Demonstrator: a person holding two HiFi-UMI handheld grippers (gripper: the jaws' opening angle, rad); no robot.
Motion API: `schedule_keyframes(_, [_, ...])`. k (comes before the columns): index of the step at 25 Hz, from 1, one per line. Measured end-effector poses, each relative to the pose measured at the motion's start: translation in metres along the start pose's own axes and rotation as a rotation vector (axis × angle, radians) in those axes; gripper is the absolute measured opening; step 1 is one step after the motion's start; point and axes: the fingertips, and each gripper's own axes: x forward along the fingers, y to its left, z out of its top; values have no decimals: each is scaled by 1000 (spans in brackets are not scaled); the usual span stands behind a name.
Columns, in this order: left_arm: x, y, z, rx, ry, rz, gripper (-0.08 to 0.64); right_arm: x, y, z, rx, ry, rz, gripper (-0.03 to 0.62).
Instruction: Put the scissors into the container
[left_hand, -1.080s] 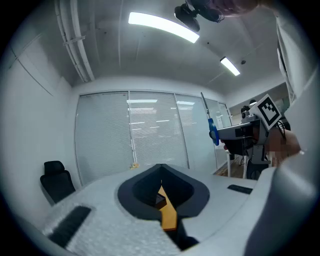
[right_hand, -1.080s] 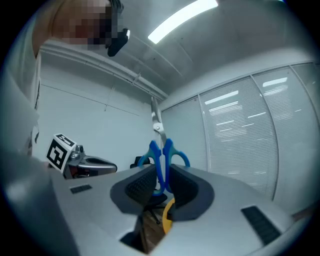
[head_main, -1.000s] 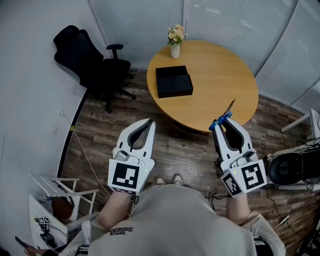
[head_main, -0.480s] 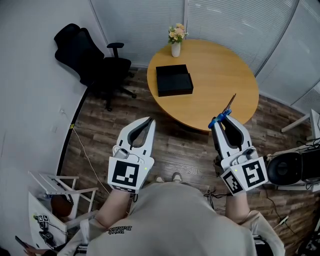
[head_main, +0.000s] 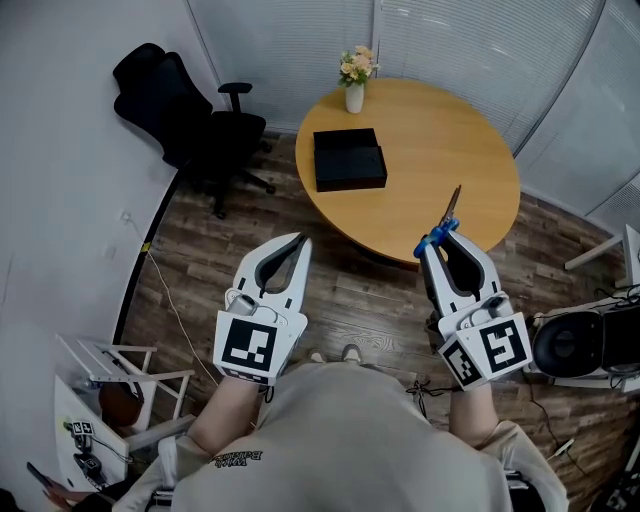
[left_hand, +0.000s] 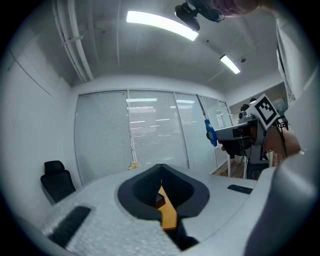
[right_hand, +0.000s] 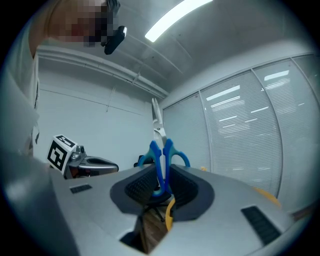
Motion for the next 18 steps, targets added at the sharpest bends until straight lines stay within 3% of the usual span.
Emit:
schedule_keyframes(5, [5, -9, -4, 3, 14, 0, 21, -2, -9, -6, 21, 8, 14, 94])
schedule_keyframes(10, [14, -19, -7, -48, 27, -5, 21, -7, -24, -11, 21, 17, 24, 94])
schedule_keyframes(18, [24, -32, -10, -13, 41, 4, 21, -5, -38, -18, 19, 16, 61, 94])
